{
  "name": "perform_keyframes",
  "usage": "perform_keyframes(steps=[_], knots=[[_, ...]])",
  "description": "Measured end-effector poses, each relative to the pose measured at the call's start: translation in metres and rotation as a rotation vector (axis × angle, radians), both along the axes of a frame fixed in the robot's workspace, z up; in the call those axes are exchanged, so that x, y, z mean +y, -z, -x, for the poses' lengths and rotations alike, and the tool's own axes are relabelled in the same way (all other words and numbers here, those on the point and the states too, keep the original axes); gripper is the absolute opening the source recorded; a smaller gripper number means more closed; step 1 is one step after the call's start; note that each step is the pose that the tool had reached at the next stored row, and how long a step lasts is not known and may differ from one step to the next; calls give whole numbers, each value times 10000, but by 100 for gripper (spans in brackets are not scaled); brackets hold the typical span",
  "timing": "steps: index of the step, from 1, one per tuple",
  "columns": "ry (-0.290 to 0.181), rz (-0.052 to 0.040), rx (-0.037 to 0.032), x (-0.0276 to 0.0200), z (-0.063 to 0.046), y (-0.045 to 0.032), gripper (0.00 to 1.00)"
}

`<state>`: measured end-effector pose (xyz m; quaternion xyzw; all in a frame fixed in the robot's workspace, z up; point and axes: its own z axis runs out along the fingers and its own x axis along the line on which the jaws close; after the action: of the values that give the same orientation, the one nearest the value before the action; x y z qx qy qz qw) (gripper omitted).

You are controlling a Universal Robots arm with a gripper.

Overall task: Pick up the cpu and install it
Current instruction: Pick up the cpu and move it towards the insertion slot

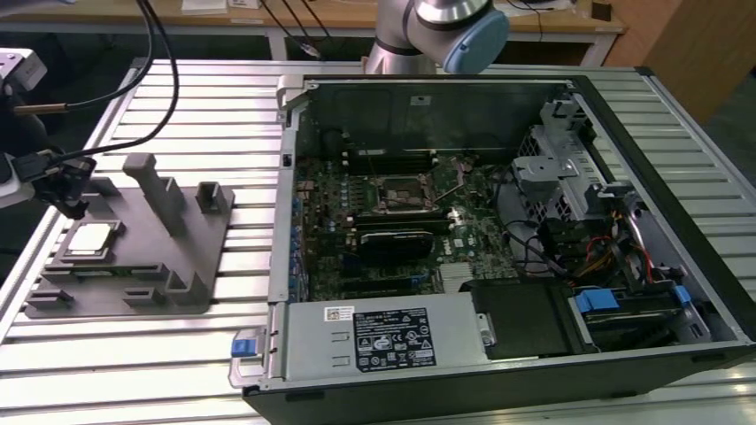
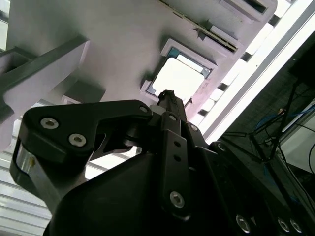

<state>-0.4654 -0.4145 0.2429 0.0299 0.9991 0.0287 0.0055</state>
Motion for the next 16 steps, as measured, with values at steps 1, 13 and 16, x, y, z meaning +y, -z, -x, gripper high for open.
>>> perform_keyframes(steps=[1,13,16], knots=[[-1,0,8,-1,2,13,11],[0,-1,114,-18,10,162,11],[-1,0,125,-19,17,204,11]])
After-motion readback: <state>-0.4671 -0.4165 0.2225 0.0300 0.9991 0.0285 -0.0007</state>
